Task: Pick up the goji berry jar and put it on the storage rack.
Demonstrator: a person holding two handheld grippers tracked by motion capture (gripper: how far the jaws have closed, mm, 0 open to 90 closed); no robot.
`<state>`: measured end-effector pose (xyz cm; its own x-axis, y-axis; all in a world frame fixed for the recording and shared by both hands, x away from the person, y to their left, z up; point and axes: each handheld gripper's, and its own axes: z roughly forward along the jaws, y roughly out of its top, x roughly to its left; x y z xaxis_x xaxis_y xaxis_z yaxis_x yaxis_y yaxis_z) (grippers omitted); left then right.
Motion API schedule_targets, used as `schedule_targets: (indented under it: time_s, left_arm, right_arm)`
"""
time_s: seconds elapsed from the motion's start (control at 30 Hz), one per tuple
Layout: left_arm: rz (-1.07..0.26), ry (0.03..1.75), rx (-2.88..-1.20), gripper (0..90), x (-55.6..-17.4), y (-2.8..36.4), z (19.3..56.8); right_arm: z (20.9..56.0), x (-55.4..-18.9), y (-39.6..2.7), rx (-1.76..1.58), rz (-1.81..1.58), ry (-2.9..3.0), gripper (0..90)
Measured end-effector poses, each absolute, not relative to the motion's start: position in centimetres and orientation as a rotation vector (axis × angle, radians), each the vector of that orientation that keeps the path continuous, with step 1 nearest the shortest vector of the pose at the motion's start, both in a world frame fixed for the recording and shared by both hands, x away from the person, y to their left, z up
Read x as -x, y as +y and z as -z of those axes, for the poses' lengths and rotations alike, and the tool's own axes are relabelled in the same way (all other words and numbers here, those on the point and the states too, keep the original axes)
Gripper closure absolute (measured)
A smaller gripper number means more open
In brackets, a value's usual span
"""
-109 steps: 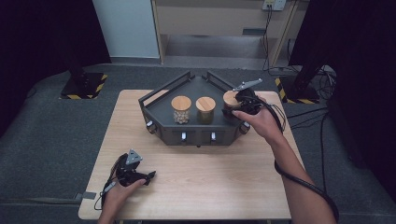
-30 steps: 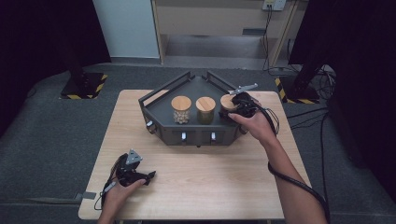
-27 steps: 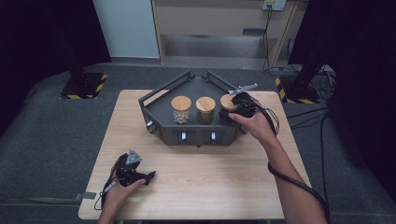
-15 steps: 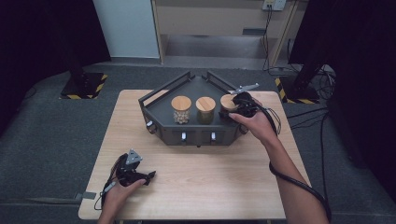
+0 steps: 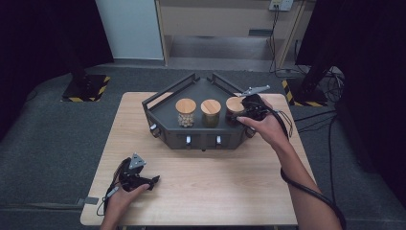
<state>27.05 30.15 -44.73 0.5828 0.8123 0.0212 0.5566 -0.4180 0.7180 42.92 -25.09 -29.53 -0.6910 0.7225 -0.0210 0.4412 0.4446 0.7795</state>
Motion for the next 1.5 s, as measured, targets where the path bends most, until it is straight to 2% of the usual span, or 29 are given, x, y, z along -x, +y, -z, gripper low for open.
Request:
schedule_targets:
  time_s: [0.6,1.27,1.5]
  left_arm:
    - [-0.486,1.084,-2.134,1.0,-27.0,30.1,44.7]
    - [-0.485,1.084,-2.134,1.0,-27.1,30.1,44.7]
    - [-0.486,1.086,-2.134,1.0,-27.0,30.1,44.7]
  right_arm:
    - [29.9,-38.8,-28.0,-0.967,-1.162,2.304,5.2]
    - [32.7,-34.4,-31.0,-0.989,-1.195,2.275,4.6]
    - [34.7,-32.4,-31.7,-0.987,-1.210,2.280,4.5]
